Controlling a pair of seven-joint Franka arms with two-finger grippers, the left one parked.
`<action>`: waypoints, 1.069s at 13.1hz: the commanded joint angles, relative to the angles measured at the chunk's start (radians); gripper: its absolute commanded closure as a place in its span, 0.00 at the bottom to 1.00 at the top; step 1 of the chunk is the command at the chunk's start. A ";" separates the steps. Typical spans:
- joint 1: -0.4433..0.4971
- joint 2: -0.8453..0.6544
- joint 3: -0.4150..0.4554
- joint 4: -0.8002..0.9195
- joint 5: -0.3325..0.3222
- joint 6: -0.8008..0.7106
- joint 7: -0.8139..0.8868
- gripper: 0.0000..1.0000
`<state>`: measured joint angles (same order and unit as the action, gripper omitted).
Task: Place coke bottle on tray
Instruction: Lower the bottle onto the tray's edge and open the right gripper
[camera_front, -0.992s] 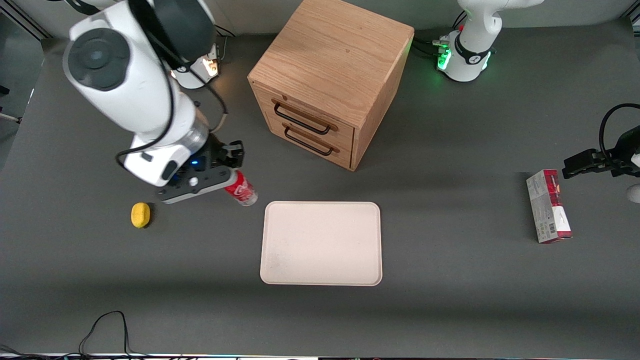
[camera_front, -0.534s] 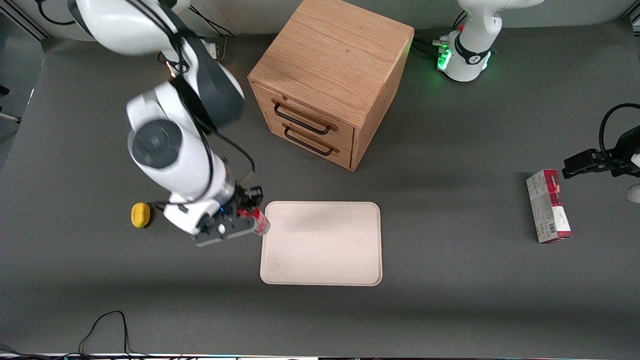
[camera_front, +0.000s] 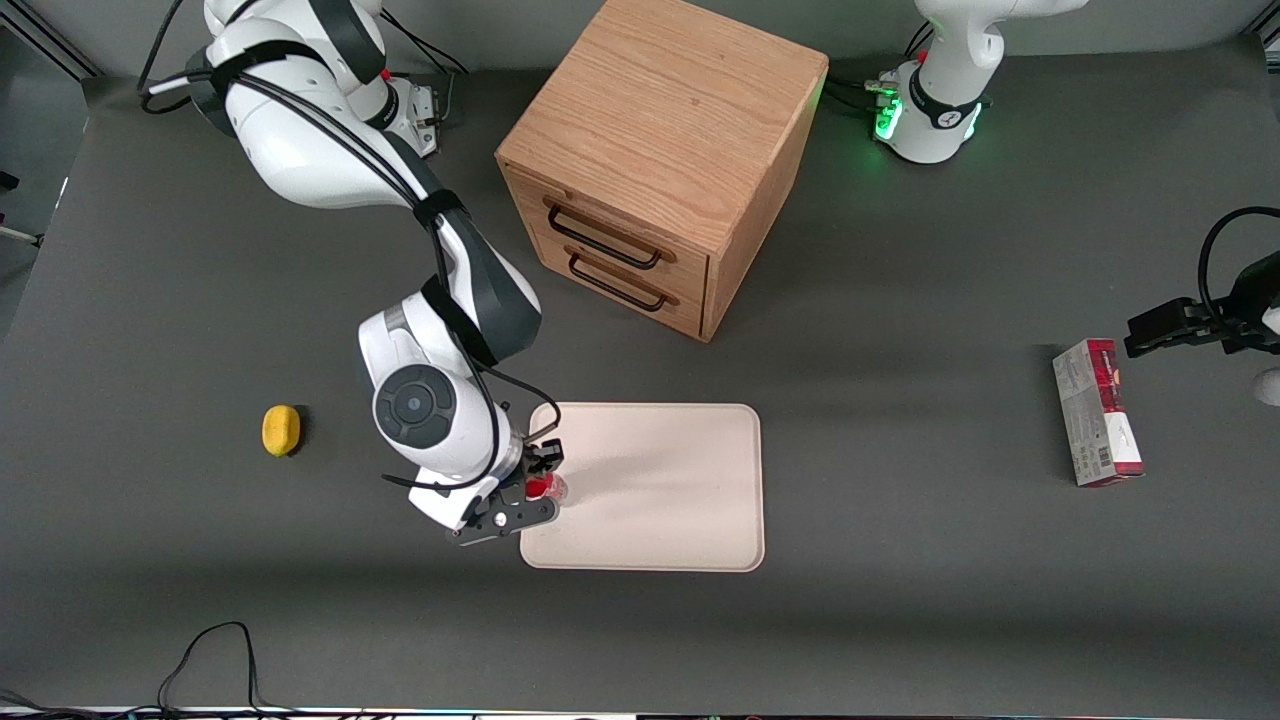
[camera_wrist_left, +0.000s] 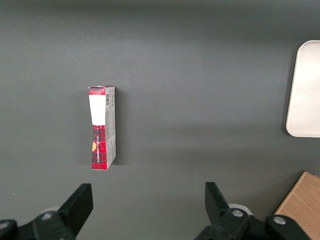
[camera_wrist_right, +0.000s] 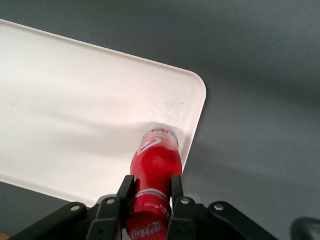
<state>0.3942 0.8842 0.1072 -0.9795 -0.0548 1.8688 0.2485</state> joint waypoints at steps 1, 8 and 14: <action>0.005 0.016 0.002 0.027 -0.042 0.018 0.015 0.87; 0.005 0.035 0.002 0.024 -0.045 0.047 0.031 0.06; 0.011 -0.066 -0.006 0.028 -0.045 -0.063 0.110 0.00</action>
<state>0.3948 0.8893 0.1071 -0.9515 -0.0764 1.8829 0.3032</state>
